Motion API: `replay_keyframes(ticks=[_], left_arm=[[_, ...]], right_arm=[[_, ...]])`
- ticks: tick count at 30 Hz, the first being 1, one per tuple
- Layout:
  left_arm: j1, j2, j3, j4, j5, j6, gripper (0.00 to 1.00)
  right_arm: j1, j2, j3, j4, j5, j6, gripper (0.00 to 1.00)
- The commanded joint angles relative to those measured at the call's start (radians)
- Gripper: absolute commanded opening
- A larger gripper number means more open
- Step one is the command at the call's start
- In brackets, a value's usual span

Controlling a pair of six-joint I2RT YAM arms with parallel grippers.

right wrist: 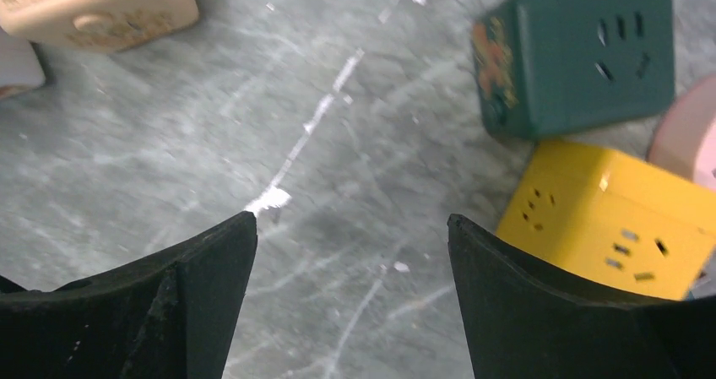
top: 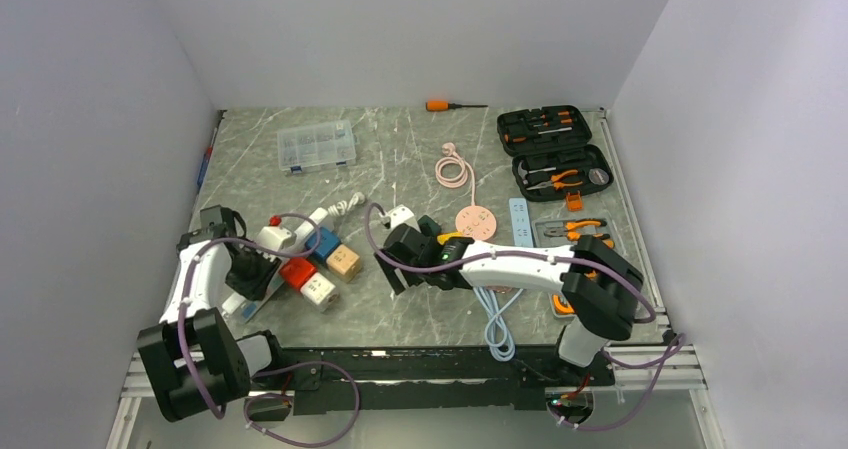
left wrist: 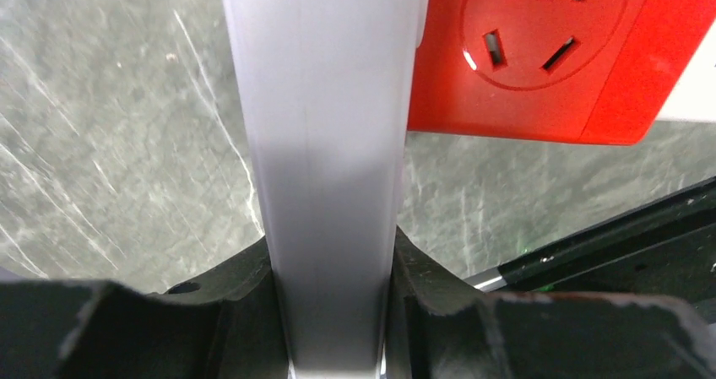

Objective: Pull the plug off the socket
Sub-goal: Move the socket to the center of the board, then remove the plug from the socket.

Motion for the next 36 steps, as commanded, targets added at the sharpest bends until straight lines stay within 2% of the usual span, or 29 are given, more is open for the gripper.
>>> replay_keyframes(ticks=[1,6,11,16,19,21,23,24,25,26,31,36], left_arm=[[-0.092,-0.041,0.042,0.08,0.06,-0.126,0.01],[-0.248,0.003,0.048,0.129,0.016,-0.209,0.02],[-0.389,0.122,0.098,0.184,-0.036,-0.296,0.01],[-0.452,0.222,0.163,0.228,-0.062,-0.391,0.01],[-0.467,0.245,0.171,0.232,-0.037,-0.423,0.06],[-0.475,0.244,0.161,0.227,-0.01,-0.43,0.17],[-0.478,0.229,0.143,0.221,0.024,-0.431,0.38],[-0.481,0.217,0.134,0.219,0.031,-0.422,0.56],[-0.481,0.2,0.127,0.219,0.028,-0.421,0.84],[-0.481,0.182,0.124,0.211,0.034,-0.415,0.97],[-0.472,0.101,0.154,0.154,0.032,-0.389,0.99],[-0.37,0.032,0.25,0.052,0.114,-0.343,0.99]], right_arm=[[-0.019,-0.111,-0.079,0.012,0.058,0.056,0.84],[-0.024,-0.187,-0.165,0.011,0.078,0.088,0.84],[-0.03,-0.24,-0.197,-0.011,0.108,0.093,0.85],[-0.036,-0.269,-0.196,-0.02,0.121,0.09,0.86],[-0.035,-0.273,-0.192,-0.013,0.12,0.085,0.87],[-0.035,-0.272,-0.188,-0.008,0.118,0.077,0.89],[-0.035,-0.268,-0.179,0.005,0.111,0.065,0.9],[-0.035,-0.265,-0.174,0.013,0.106,0.057,0.91],[-0.035,-0.26,-0.165,0.02,0.102,0.048,0.91],[-0.036,-0.254,-0.155,0.029,0.095,0.037,0.92],[-0.036,-0.213,-0.08,0.08,0.051,-0.024,0.95],[-0.036,-0.163,-0.01,0.148,-0.032,-0.091,0.95]])
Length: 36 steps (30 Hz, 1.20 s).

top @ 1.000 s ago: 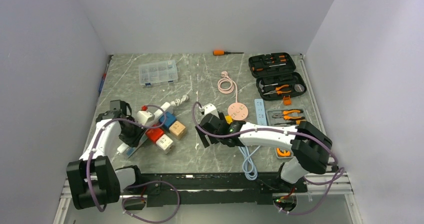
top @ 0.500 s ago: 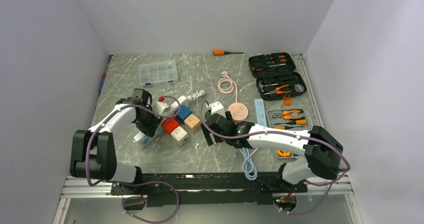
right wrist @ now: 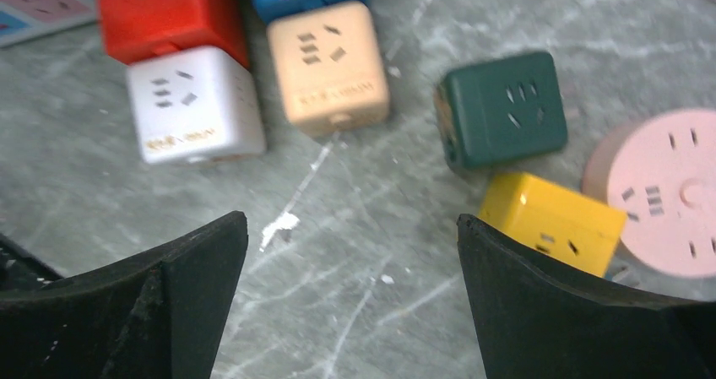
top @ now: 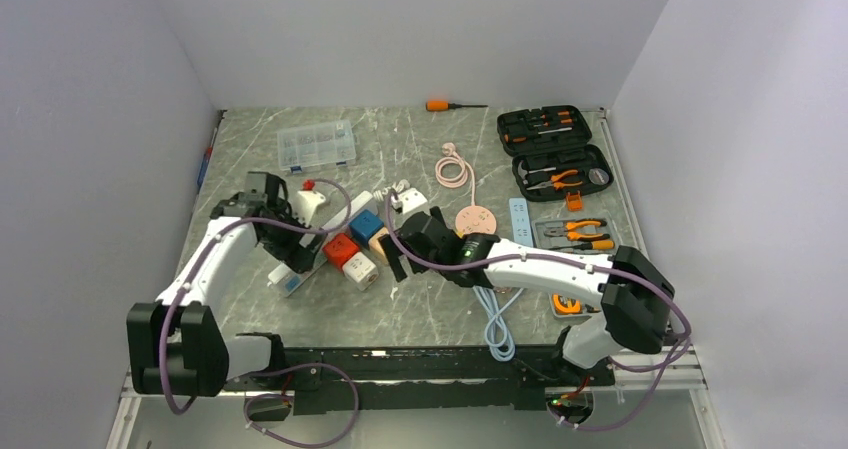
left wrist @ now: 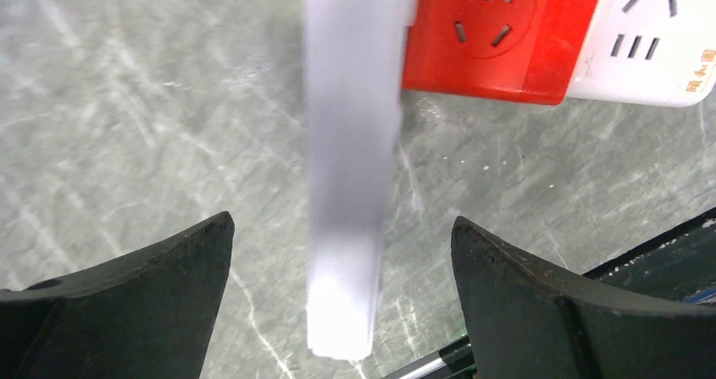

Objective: Pull the plug off the socket
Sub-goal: Remove the plug from the socket.

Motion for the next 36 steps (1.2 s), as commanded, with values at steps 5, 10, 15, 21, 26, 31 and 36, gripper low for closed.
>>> replay_keyframes(ticks=[5,10,15,21,26,31,36], left_arm=[[0.278,-0.09,0.171,-0.198,0.178,0.147,0.99],[0.417,-0.112,0.175,-0.269,0.222,0.25,0.99],[0.461,-0.143,0.124,-0.298,0.24,0.303,0.99],[0.468,-0.161,0.083,-0.295,0.235,0.309,0.99],[0.473,-0.161,0.081,-0.298,0.237,0.317,0.99],[0.477,-0.166,0.085,-0.312,0.25,0.328,0.99],[0.482,-0.18,0.08,-0.325,0.241,0.344,0.99]], right_arm=[[-0.001,0.135,0.188,0.14,-0.151,-0.129,0.92],[0.003,0.244,0.29,0.162,-0.224,-0.158,0.9],[0.019,0.355,0.413,0.148,-0.28,-0.192,0.91],[0.027,0.46,0.491,0.139,-0.306,-0.206,0.92],[0.028,0.524,0.508,0.146,-0.304,-0.21,0.92],[0.028,0.586,0.522,0.159,-0.293,-0.228,0.92],[0.029,0.644,0.558,0.162,-0.286,-0.247,0.91]])
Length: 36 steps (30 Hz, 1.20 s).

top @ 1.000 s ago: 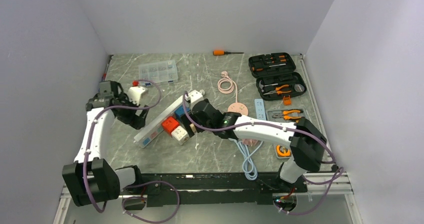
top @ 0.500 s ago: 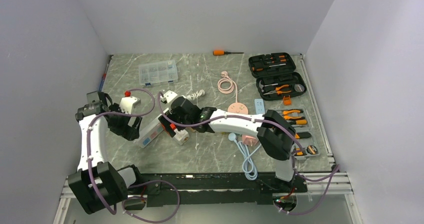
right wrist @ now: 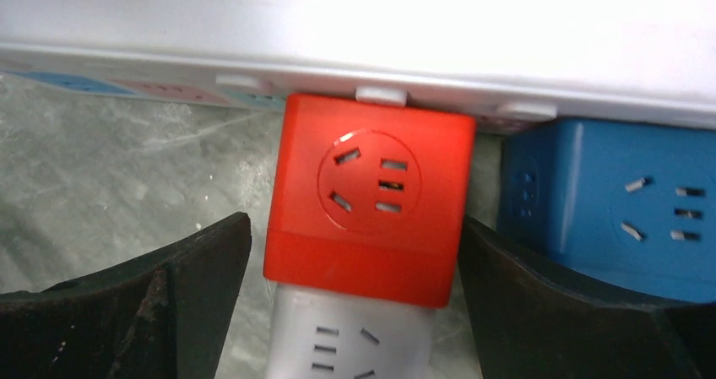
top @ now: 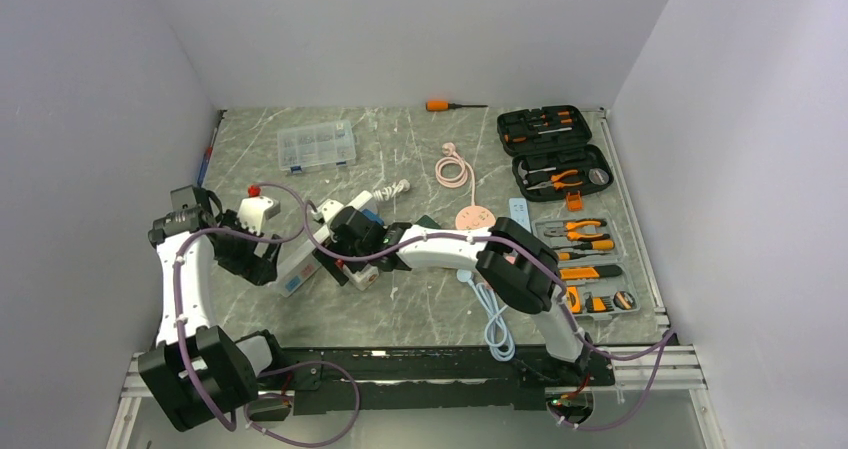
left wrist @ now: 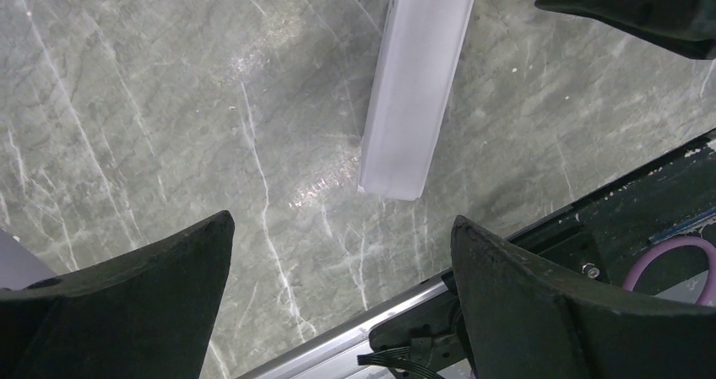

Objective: Pull the plug off the socket
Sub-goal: Remove the plug from the socket.

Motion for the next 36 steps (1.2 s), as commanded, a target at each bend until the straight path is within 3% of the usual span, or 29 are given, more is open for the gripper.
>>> replay_keyframes(ticks=[1,4,7,16,21,28,36], left_arm=[[0.009,-0.037,0.001,-0.03,0.038,0.045,1.0],[0.013,-0.041,-0.001,-0.039,0.045,0.051,0.99],[0.014,-0.039,-0.002,-0.042,0.048,0.052,0.99],[0.013,0.008,0.018,-0.079,0.141,0.065,0.99],[-0.01,0.068,0.021,-0.078,0.188,0.06,0.99],[-0.126,0.079,-0.037,0.012,0.132,-0.018,0.99],[-0.149,0.132,-0.038,0.114,0.093,-0.086,0.99]], right_arm=[[0.002,0.042,0.063,0.045,0.008,-0.039,0.91],[0.002,0.066,0.072,0.056,-0.002,-0.035,0.89],[0.002,0.088,0.081,0.057,-0.01,-0.022,0.79],[0.001,0.074,0.069,0.068,-0.027,-0.006,0.31],[-0.001,0.001,0.049,0.113,-0.024,0.016,0.13],[-0.001,-0.107,-0.004,0.22,-0.044,0.056,0.0],[0.004,-0.172,-0.032,0.287,-0.092,0.094,0.0]])
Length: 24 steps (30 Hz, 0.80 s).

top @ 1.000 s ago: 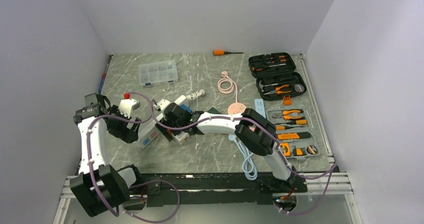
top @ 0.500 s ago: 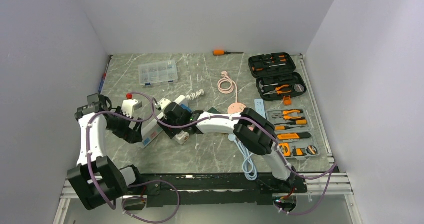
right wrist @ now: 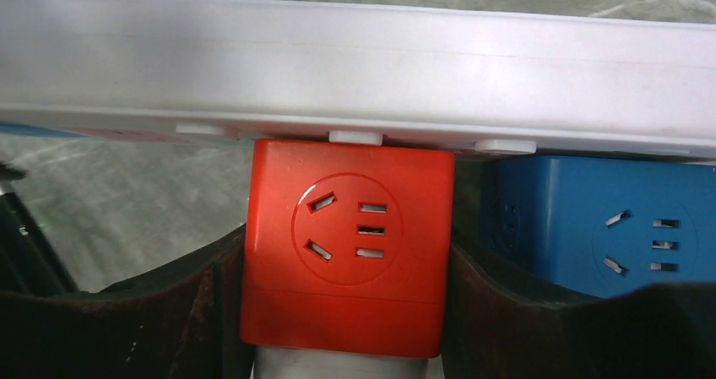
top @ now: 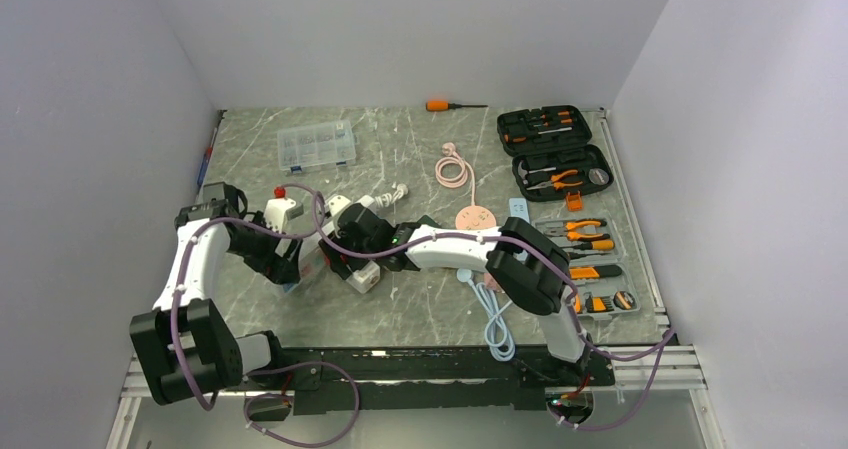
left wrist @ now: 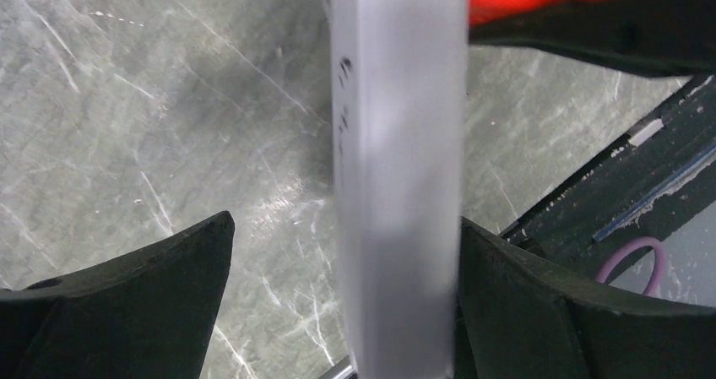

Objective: Pull the plug off the socket
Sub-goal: Remove the plug from the socket.

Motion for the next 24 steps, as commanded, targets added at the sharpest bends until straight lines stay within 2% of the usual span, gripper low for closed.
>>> replay_keyframes(ticks=[1,12,24], left_arm=[[-0.006,0.034,0.01,0.077,-0.001,-0.049,0.99],[-0.07,0.085,-0.014,0.153,0.002,-0.116,0.99],[-0.084,0.084,-0.054,0.296,-0.125,-0.19,0.66]], right_arm=[[0.01,-0.13,0.027,0.192,-0.051,0.027,0.0],[0.03,-0.118,0.06,0.2,-0.064,0.027,0.0],[0.033,-0.106,0.048,0.197,-0.068,0.02,0.0]])
